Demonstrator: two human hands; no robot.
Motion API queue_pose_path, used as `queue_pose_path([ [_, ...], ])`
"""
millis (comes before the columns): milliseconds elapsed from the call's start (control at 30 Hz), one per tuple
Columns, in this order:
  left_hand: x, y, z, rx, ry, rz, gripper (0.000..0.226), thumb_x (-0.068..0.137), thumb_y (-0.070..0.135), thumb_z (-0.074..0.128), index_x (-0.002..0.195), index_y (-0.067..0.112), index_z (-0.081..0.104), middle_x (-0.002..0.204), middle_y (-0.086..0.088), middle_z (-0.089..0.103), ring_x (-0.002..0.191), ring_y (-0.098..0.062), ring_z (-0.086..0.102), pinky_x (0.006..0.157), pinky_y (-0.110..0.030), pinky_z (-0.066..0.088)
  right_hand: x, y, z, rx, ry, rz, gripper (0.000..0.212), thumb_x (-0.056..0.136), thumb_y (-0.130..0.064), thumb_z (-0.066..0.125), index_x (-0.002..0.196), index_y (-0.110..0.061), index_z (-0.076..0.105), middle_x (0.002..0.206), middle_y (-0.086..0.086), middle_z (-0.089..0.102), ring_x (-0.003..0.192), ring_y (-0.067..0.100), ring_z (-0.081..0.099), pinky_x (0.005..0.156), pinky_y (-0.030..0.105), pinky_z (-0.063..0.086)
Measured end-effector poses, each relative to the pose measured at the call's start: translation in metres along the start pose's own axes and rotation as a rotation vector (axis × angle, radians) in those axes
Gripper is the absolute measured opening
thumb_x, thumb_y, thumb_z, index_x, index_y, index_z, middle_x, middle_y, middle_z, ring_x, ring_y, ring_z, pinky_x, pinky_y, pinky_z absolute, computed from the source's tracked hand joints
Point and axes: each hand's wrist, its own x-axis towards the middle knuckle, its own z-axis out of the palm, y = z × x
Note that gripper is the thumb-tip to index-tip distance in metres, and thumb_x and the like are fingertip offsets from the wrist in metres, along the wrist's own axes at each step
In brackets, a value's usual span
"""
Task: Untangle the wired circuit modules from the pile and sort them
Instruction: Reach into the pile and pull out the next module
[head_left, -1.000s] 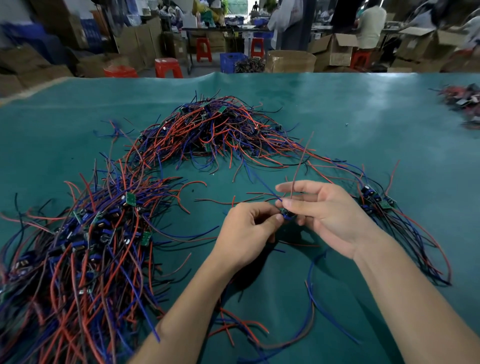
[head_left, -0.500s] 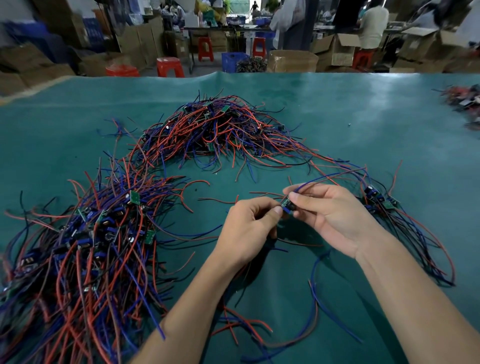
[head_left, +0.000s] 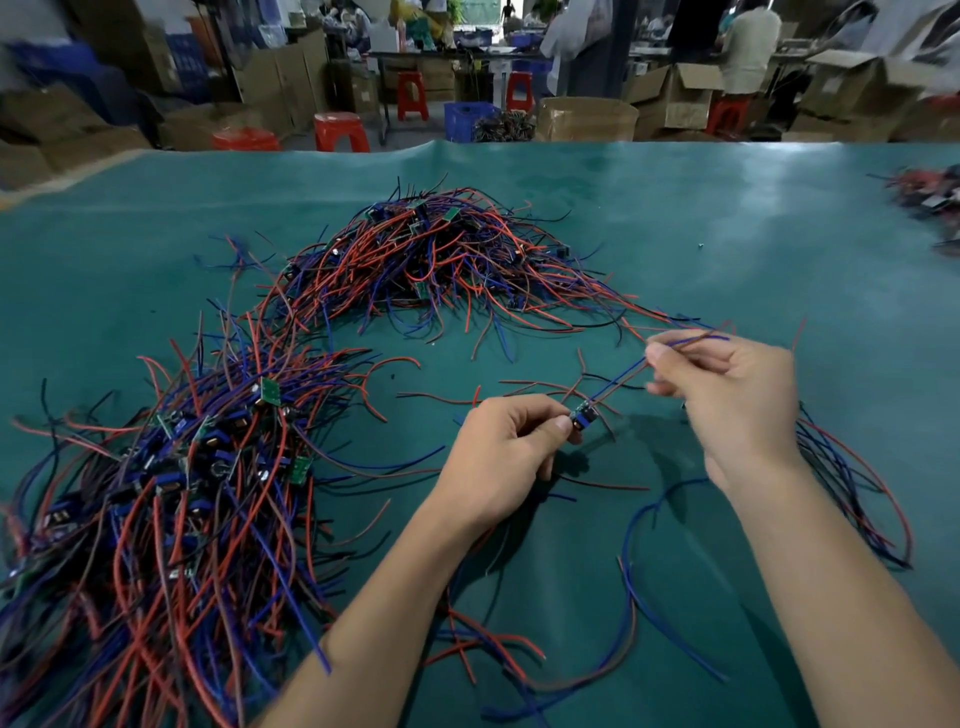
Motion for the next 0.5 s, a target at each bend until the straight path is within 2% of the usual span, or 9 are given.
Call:
queue_pose_path([
  [133,0.000,-0.001,0.002,0.033,-0.013,-0.012,0.025,0.085,0.039,0.053,0.084,0.022,0.072,0.050,0.006,0.053,0.053,-0.013,0.046,0.062,-0.032,0.035,0.007,0.002,-0.008,0.101,0.117,0.035,0.022,0.090,0.003,0.071,0.076,-0.013,0.072,0.079,0.005,0.069,0.059,0.006,0.064,0.066,0.020,0.057],
  [367,0.000,0.000,0.003,0.074,-0.003,-0.005,0.026,0.085,0.039,0.052,0.085,0.022,0.072,0.051,0.007,0.054,0.054,-0.014,0.047,0.064,-0.033,0.038,0.008,-0.002,-0.010,0.258,0.220,0.120,0.022,0.093,0.008,0.065,0.078,-0.008,0.066,0.082,0.002,0.066,0.065,0.008,0.065,0.070,0.021,0.058],
  [433,0.000,-0.001,0.002,0.067,0.010,0.008,0.024,0.088,0.035,0.053,0.084,0.020,0.071,0.050,0.007,0.053,0.052,-0.011,0.046,0.061,-0.031,0.037,0.008,-0.003,-0.010,0.287,0.265,0.153,0.017,0.095,0.009,0.061,0.089,-0.005,0.066,0.081,0.005,0.066,0.068,0.010,0.067,0.073,0.022,0.059],
  [500,0.001,-0.003,0.001,0.034,0.054,0.026,0.020,0.094,0.024,0.055,0.084,0.016,0.070,0.050,0.007,0.054,0.048,-0.005,0.043,0.055,-0.025,0.035,0.011,-0.005,-0.014,0.361,0.384,0.174,0.021,0.097,0.012,0.054,0.105,-0.005,0.062,0.083,0.011,0.065,0.074,0.013,0.070,0.076,0.023,0.060],
])
